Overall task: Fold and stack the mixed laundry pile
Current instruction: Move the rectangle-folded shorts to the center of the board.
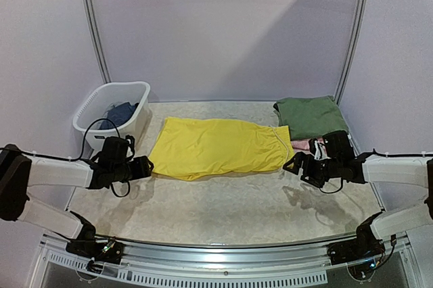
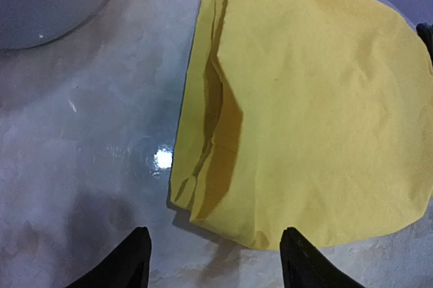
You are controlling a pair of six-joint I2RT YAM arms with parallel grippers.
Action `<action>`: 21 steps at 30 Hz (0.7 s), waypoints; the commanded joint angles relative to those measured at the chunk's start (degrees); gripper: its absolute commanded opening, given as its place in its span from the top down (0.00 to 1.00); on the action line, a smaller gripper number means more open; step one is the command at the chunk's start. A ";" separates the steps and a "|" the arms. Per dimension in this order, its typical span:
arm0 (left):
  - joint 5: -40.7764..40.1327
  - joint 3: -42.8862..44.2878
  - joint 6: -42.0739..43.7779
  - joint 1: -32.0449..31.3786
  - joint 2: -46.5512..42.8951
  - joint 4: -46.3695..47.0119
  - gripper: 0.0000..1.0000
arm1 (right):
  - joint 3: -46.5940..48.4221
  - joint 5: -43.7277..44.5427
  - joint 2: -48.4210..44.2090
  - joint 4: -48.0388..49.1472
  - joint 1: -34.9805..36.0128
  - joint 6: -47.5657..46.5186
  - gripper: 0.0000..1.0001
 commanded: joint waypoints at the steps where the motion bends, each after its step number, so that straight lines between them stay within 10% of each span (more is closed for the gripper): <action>1: 4.05 -1.15 -0.35 3.49 5.33 8.77 0.37 | -1.46 -1.89 4.33 9.11 -2.87 1.46 0.01; 13: 9.88 -1.43 -1.82 6.60 15.14 17.42 0.47 | 1.98 -9.79 22.48 21.07 -8.05 2.75 0.18; 21: 9.92 -1.21 -1.52 6.96 15.87 18.48 0.72 | 3.32 -12.69 29.79 26.08 -10.12 3.69 0.34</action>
